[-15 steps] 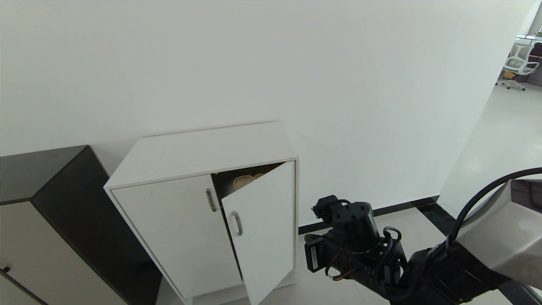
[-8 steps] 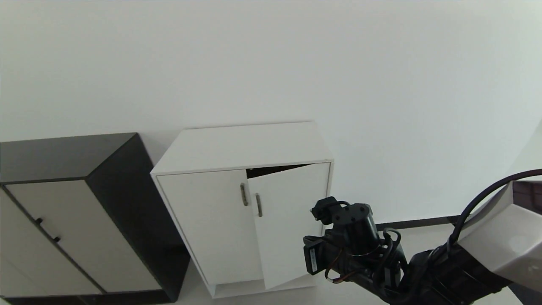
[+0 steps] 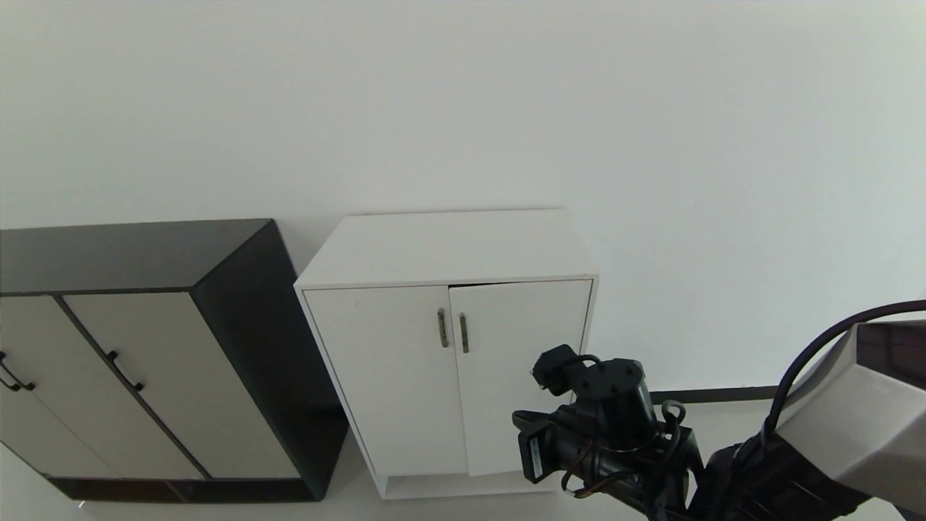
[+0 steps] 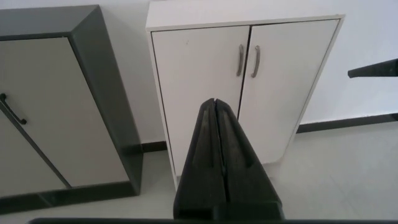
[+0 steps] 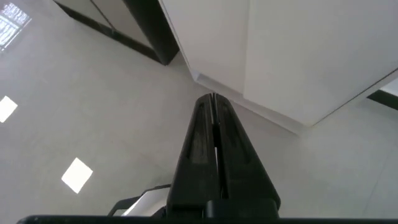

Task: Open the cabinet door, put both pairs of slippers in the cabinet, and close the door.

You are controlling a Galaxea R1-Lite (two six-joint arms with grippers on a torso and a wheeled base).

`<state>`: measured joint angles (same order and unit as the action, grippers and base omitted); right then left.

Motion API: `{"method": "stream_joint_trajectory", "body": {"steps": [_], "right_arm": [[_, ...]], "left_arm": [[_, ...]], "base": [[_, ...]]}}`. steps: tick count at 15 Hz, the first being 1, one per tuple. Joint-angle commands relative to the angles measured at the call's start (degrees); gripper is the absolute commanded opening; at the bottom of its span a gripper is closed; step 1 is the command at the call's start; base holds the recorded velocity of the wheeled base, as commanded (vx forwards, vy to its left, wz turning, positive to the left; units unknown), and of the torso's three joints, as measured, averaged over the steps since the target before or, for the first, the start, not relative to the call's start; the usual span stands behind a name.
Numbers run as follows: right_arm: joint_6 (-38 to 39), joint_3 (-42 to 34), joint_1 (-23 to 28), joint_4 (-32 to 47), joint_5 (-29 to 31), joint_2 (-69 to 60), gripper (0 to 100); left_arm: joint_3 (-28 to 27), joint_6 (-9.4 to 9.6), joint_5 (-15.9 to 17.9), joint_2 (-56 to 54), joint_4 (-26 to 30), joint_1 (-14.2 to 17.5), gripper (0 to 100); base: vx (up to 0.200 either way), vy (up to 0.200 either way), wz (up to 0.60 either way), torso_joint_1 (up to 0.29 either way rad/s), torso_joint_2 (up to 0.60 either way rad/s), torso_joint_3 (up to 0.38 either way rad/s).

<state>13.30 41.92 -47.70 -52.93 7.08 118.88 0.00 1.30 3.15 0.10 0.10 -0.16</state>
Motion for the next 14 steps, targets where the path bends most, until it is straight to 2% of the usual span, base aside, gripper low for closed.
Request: {"method": "stream_joint_trajectory", "body": {"steps": [1,8,14], "right_arm": [[-0.03,-0.61,0.07,0.02,-0.32,0.65,0],[-0.82,-1.32,-0.02,-0.24,-0.67,1.09,0],[-1.61,-2.72,-0.02,-3.93,-2.16,2.32,0]], "left_arm": [[0.00,0.01,0.02,-0.01,-0.01,-0.02,0],[0.00,0.01,0.02,-0.01,-0.01,-0.02,0],[0.00,0.01,-0.07,-0.01,-0.01,-0.02,0]], "base": [[0.200,0.000,0.00,0.002,0.00,0.002],[0.200,0.000,0.00,0.005,0.00,0.004],[0.200,0.000,0.00,0.002,0.00,0.002]]}}
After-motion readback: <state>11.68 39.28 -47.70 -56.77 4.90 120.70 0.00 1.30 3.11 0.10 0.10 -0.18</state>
